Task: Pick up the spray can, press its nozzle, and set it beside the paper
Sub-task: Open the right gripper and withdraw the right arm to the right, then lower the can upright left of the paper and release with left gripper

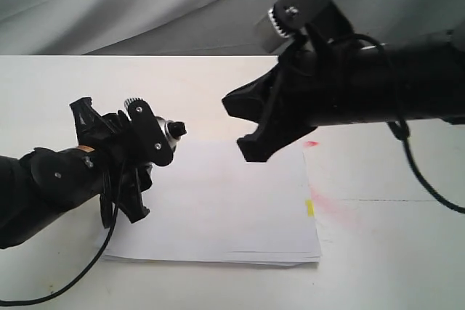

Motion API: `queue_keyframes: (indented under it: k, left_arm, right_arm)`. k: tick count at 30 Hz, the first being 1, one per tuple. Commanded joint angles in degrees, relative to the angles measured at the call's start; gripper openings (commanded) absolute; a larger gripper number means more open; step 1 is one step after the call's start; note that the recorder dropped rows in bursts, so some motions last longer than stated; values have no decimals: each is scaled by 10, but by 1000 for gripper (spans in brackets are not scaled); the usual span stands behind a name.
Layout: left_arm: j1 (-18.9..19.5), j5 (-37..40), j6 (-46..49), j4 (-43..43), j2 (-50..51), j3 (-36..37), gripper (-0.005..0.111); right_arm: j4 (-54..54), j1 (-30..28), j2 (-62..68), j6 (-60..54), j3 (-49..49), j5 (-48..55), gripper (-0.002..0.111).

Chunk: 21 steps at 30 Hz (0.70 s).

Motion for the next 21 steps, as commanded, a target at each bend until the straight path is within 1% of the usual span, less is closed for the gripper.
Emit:
queue_keyframes:
  k: [1,4,8,9,10,11,12,13,15,20,21]
  left_arm:
    - [-3,-11,-70,3,-48,-7,0]
    - [-3,15,-107,3,-94,-7,0]
    - [-3,40,-181,3,-171,-7,0]
    - [-3,42,-234,3,-213,-7,0]
    - [-3,42,-262,3,-232,-6,0]
    - [-3,39,-327,3,-268,-6,0]
    - [-3,35,-352,4,-280,-6,0]
    - [-3,21,-405,8,-308,-6,0]
    - [-3,0,-452,22,-336,-6,0]
    - [-3,-73,-466,22,-352,-2,0]
    - [-3,-102,-468,24,-352,7,0]
  right_arm:
    - [-3,-1,-107,18,65,-23,0]
    - [-3,0,-182,22,117,-25,0]
    - [1,0,-277,33,177,-28,0]
    - [6,0,-320,34,197,-34,0]
    - [9,0,-338,35,205,-40,0]
    - [16,0,-366,38,218,-52,0]
    - [19,0,-376,38,223,-54,0]
    - [20,0,-392,38,229,-54,0]
    - [20,0,-396,38,230,-48,0]
    - [20,0,-396,38,230,-42,0]
    - [20,0,-396,38,230,-41,0]
